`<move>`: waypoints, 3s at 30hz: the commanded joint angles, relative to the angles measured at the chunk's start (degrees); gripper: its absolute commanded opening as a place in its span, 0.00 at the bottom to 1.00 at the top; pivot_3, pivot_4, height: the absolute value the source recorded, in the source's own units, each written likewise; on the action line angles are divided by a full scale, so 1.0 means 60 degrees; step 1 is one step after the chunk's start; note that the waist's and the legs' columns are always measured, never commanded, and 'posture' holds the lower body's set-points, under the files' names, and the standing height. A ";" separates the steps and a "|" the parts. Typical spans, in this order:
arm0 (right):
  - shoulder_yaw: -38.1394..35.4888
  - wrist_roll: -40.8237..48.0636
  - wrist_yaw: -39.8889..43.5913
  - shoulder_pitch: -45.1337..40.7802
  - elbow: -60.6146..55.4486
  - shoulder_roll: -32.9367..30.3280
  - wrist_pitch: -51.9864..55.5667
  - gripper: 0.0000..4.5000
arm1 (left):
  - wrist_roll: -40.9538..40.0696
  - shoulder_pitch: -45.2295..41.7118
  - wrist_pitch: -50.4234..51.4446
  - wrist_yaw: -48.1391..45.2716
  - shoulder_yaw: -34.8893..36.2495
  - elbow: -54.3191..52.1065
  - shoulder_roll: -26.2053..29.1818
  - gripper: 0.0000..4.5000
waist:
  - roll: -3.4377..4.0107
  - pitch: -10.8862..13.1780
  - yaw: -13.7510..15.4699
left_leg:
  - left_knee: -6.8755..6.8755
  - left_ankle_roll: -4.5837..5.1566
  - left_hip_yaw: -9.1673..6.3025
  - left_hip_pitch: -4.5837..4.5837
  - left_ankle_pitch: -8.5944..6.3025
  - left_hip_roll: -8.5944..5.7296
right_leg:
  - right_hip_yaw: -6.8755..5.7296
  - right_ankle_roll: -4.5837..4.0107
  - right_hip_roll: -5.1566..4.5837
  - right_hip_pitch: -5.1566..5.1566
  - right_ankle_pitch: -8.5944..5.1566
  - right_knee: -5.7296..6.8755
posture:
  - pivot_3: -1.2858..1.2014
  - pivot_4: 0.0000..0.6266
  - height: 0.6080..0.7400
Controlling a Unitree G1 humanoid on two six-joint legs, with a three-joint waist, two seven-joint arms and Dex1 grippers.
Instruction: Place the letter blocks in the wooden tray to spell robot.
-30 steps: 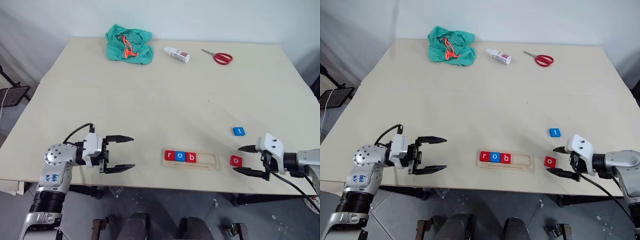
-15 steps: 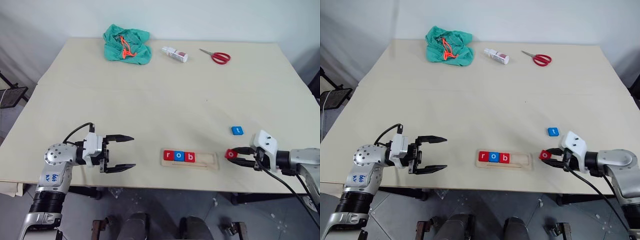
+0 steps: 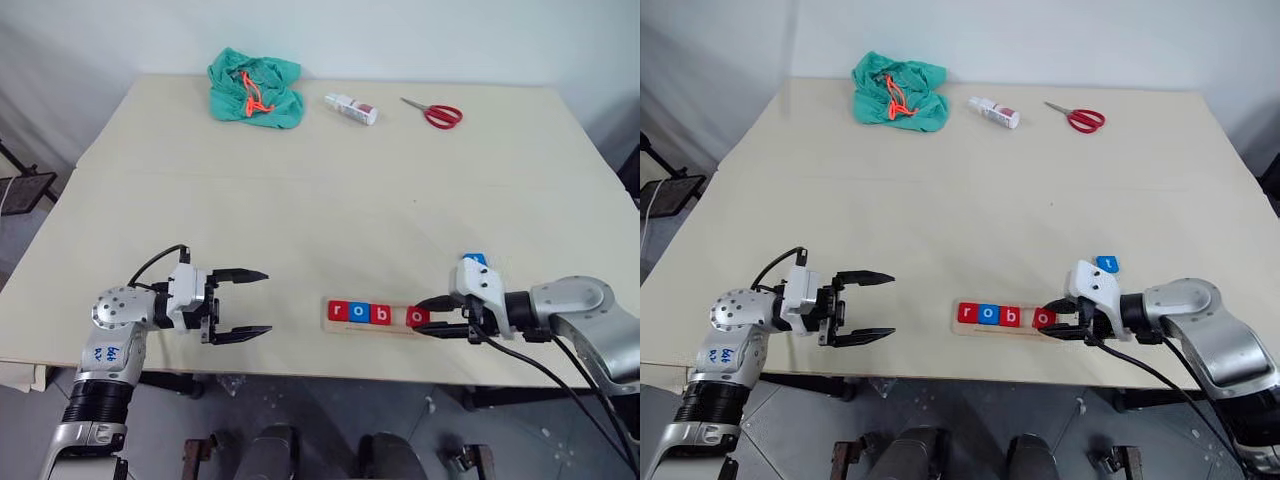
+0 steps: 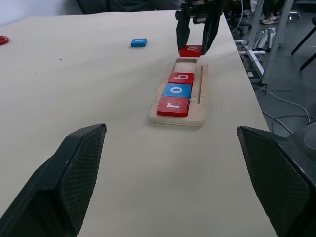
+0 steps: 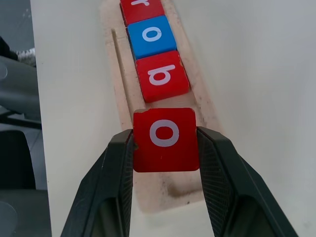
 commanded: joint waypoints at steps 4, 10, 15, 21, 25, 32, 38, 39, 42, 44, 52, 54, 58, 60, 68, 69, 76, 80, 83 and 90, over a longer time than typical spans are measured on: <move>0.0372 -0.0420 0.0195 -0.0470 0.0515 0.0288 -0.0622 0.32 | -0.0127 0.0118 -0.0106 0.0149 0.0133 -0.0412 0.0030 1.00 | -0.0001 0.0001 0.0010 | 0.0002 0.0000 0.0000 -0.0002 0.0000 -0.0002 | 0.0000 0.0000 -0.0002 -0.0002 0.0000 0.0000 | 0.52 0.24 1.00; 0.0654 -0.0773 0.0314 -0.0741 0.0990 0.0544 -0.1086 0.32 | -0.0125 0.0250 -0.0117 0.0278 0.0146 -0.0542 0.0028 1.00 | -0.0001 0.0001 0.0014 | 0.0003 0.0000 -0.0003 -0.0002 0.0000 -0.0003 | 0.0001 0.0000 -0.0002 -0.0001 0.0000 0.0000 | 0.52 0.24 1.00; 0.0684 -0.0814 0.0442 -0.0673 0.0993 0.0632 -0.1298 0.56 | -0.0110 0.0255 -0.0122 0.0372 0.0144 -0.0559 0.0026 1.00 | -0.0001 0.0001 0.0015 | 0.0002 0.0000 -0.0002 -0.0002 0.0000 -0.0003 | 0.0000 0.0000 -0.0002 -0.0001 0.0000 0.0000 | 0.52 0.24 1.00; 0.0386 -0.0767 0.0195 -0.0707 0.0810 0.0757 -0.1220 0.99 | -0.0107 0.0236 -0.0158 0.0422 0.0116 -0.0529 0.0000 1.00 | -0.0001 0.0001 0.0015 | 0.0001 0.0000 -0.0001 -0.0001 0.0000 -0.0002 | 0.0000 0.0000 -0.0002 -0.0002 0.0000 0.0001 | 0.52 0.24 1.00; -0.0034 -0.0474 0.0145 -0.0568 0.0517 0.0567 -0.0921 0.99 | -0.0099 0.0176 -0.0176 0.0418 0.0082 -0.0466 -0.0031 1.00 | -0.0002 0.0001 0.0017 | 0.0001 0.0000 -0.0002 -0.0001 0.0000 -0.0002 | 0.0000 0.0000 -0.0002 -0.0002 0.0000 0.0001 | 0.52 0.24 1.00; -0.0945 -0.0213 -0.0073 -0.0125 0.0385 0.0269 -0.0597 0.99 | -0.0051 -0.0054 -0.0242 0.0366 -0.0030 -0.0223 -0.0151 1.00 | -0.0002 0.0001 0.0037 | 0.0002 0.0000 0.0000 -0.0002 0.0000 -0.0005 | 0.0000 0.0000 -0.0003 0.0000 0.0000 0.0000 | 0.52 0.24 1.00; -0.1249 -0.0279 -0.0167 -0.0042 0.0598 0.0080 -0.0614 0.91 | -0.0018 -0.0182 -0.0288 0.0333 -0.0096 -0.0103 -0.0226 1.00 | -0.0002 0.0001 0.0010 | -0.0004 0.0000 0.0003 0.0000 0.0000 -0.0001 | 0.0000 0.0000 0.0000 -0.0003 0.0000 0.0000 | 0.52 0.24 1.00; -0.1292 -0.0254 -0.0106 0.0002 0.0605 0.0024 -0.0664 0.86 | -0.0022 -0.0190 -0.0293 0.0322 -0.0099 -0.0090 -0.0227 1.00 | -0.0002 0.0001 0.0015 | -0.0004 0.0000 0.0003 0.0000 0.0000 -0.0001 | 0.0000 0.0000 0.0000 -0.0003 0.0000 0.0000 | 0.52 0.24 1.00; -0.1269 -0.0295 -0.0257 -0.0026 0.0575 -0.0018 -0.0493 0.63 | -0.0027 -0.0201 -0.0303 0.0300 -0.0106 -0.0073 -0.0225 1.00 | -0.0002 0.0001 0.0021 | -0.0002 0.0000 0.0002 -0.0001 0.0000 -0.0002 | 0.0000 0.0000 -0.0002 -0.0002 0.0000 0.0000 | 0.52 0.24 1.00; -0.1185 -0.0284 -0.0233 -0.0025 0.0475 -0.0034 -0.0447 0.47 | -0.0033 -0.0193 -0.0313 0.0296 -0.0111 -0.0082 -0.0225 1.00 | -0.0002 0.0001 0.0023 | -0.0001 0.0000 0.0002 -0.0001 0.0000 -0.0002 | 0.0000 0.0000 -0.0002 -0.0001 0.0000 0.0000 | 0.52 0.24 1.00; -0.0686 -0.0252 0.0126 0.0114 0.0028 -0.0246 -0.0024 0.00 | -0.0048 -0.0124 -0.0297 0.0303 -0.0082 -0.0160 -0.0212 1.00 | -0.0002 0.0001 0.0025 | 0.0000 0.0000 0.0002 -0.0002 0.0000 -0.0002 | 0.0001 0.0000 -0.0002 -0.0001 0.0000 0.0000 | 0.52 0.24 1.00; -0.0582 -0.0238 0.0186 0.0079 -0.0016 -0.0223 0.0056 0.00 | -0.0047 -0.0112 -0.0290 0.0308 -0.0079 -0.0166 -0.0208 1.00 | -0.0003 0.0002 0.0026 | 0.0001 0.0000 0.0001 -0.0002 0.0000 -0.0002 | 0.0001 0.0000 -0.0002 0.0000 0.0000 -0.0001 | 0.52 0.24 1.00; -0.0328 -0.0362 0.0174 -0.0018 0.0063 -0.0082 -0.0003 0.00 | -0.0065 -0.0066 -0.0272 0.0330 -0.0071 -0.0233 -0.0211 1.00 | -0.0003 0.0002 0.0025 | 0.0000 0.0000 0.0002 -0.0002 0.0000 -0.0002 | 0.0001 0.0000 -0.0002 -0.0001 0.0000 -0.0001 | 0.52 0.24 1.00; -0.0215 -0.0407 0.0147 -0.0128 0.0163 -0.0024 -0.0017 0.00 | -0.0074 -0.0037 -0.0269 0.0331 -0.0069 -0.0264 -0.0209 1.00 | -0.0003 0.0002 0.0025 | 0.0000 0.0000 0.0001 -0.0002 0.0000 -0.0002 | 0.0001 0.0000 -0.0002 -0.0001 0.0000 -0.0001 | 0.52 0.24 1.00; 0.0205 -0.0775 0.0110 -0.0503 0.0794 0.0292 -0.0363 0.00 | -0.0072 0.0050 -0.0255 0.0408 -0.0047 -0.0357 -0.0187 1.00 | -0.0003 0.0001 0.0020 | -0.0003 0.0000 0.0000 -0.0001 0.0000 -0.0002 | 0.0000 0.0000 -0.0002 -0.0002 0.0000 -0.0001 | 0.52 0.24 1.00; 0.0213 -0.0816 0.0085 -0.0533 0.0873 0.0336 -0.0418 0.00 | -0.0074 0.0061 -0.0252 0.0420 -0.0046 -0.0366 -0.0183 1.00 | -0.0002 0.0001 0.0019 | -0.0002 0.0000 -0.0001 -0.0001 0.0000 -0.0002 | 0.0000 0.0000 -0.0002 -0.0001 0.0000 -0.0001 | 0.52 0.24 1.00; 0.0140 -0.0864 -0.0033 -0.0770 0.0969 0.0484 -0.0523 0.00 | -0.0081 0.0066 -0.0243 0.0459 -0.0025 -0.0382 -0.0166 1.00 | -0.0003 0.0002 0.0019 | 0.0001 0.0000 0.0001 -0.0001 0.0000 -0.0002 | 0.0001 0.0000 -0.0002 -0.0002 0.0000 -0.0001 | 0.52 0.24 1.00; -0.0015 -0.0840 -0.0043 -0.0960 0.1052 0.0401 -0.0563 0.00 | -0.0083 0.0072 -0.0239 0.0464 -0.0016 -0.0393 -0.0156 1.00 | -0.0002 0.0002 0.0019 | -0.0001 0.0000 0.0000 -0.0001 0.0000 -0.0002 | 0.0001 0.0000 -0.0002 -0.0003 0.0000 -0.0001 | 0.52 0.24 1.00; -0.0012 -0.1002 -0.0158 -0.1102 0.1360 0.0401 -0.0709 0.00 | -0.0080 0.0054 -0.0238 0.0463 -0.0031 -0.0379 -0.0175 1.00 | -0.0002 0.0001 0.0018 | -0.0001 0.0000 0.0000 -0.0001 0.0000 -0.0002 | 0.0000 0.0000 -0.0002 -0.0003 0.0000 -0.0001 | 0.52 0.24 1.00; 0.0254 -0.1380 -0.0299 -0.1191 0.1937 0.0580 -0.1075 0.00 | -0.0067 -0.0020 -0.0245 0.0503 -0.0089 -0.0349 -0.0253 1.00 | -0.0003 0.0002 0.0018 | -0.0002 0.0000 0.0001 -0.0003 0.0000 -0.0004 | 0.0000 0.0000 -0.0003 -0.0003 0.0000 -0.0001 | 0.52 0.24 1.00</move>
